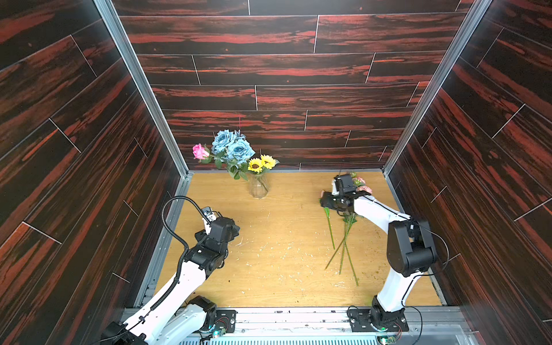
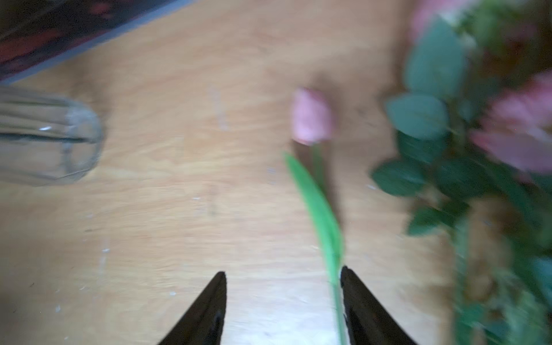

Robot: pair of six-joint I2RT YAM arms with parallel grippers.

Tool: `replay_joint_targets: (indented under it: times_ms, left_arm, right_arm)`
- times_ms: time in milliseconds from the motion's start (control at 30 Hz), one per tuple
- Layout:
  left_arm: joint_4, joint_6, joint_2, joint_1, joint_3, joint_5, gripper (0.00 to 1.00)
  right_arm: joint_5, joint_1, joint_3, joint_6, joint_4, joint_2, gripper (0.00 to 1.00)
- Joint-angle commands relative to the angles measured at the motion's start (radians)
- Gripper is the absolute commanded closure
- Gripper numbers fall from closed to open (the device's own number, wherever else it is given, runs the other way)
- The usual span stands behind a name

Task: Pick out pink flowers from the vase
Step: Move the flower to the center of the board.

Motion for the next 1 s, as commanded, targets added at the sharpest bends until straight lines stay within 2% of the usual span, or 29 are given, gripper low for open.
replay_joint_targets:
  times_ms: [0, 167, 300, 467, 633, 767, 967]
  left_arm:
    - [0.007, -0.004, 0.007, 0.007, 0.020, -0.015, 0.00]
    - [0.007, -0.007, -0.010, 0.007, 0.006, -0.014, 0.00]
    - [0.010, -0.013, -0.017, 0.008, -0.005, -0.011, 0.00]
    - [0.007, -0.017, -0.027, 0.009, -0.008, -0.011, 0.00]
    - [0.012, -0.015, -0.029, 0.010, -0.005, -0.013, 0.00]
    - [0.021, -0.018, -0.018, 0.010, 0.001, -0.005, 0.00]
    - [0.024, -0.025, 0.030, 0.010, 0.036, -0.009, 0.00]
  right_arm:
    - [-0.031, 0.022, 0.057, -0.032, -0.031, 0.088, 0.37]
    - [-0.097, 0.015, 0.115, -0.011, -0.034, 0.184, 0.37]
    - [-0.070, 0.000, 0.160, 0.003, -0.084, 0.244, 0.37]
    - [-0.009, -0.052, 0.126, 0.031, -0.122, 0.252, 0.37]
    - [0.029, -0.126, 0.039, 0.042, -0.120, 0.217, 0.37]
    - [0.048, -0.134, -0.026, 0.037, -0.074, 0.132, 0.37]
    - [-0.089, -0.100, -0.115, -0.019, 0.075, -0.054, 0.37]
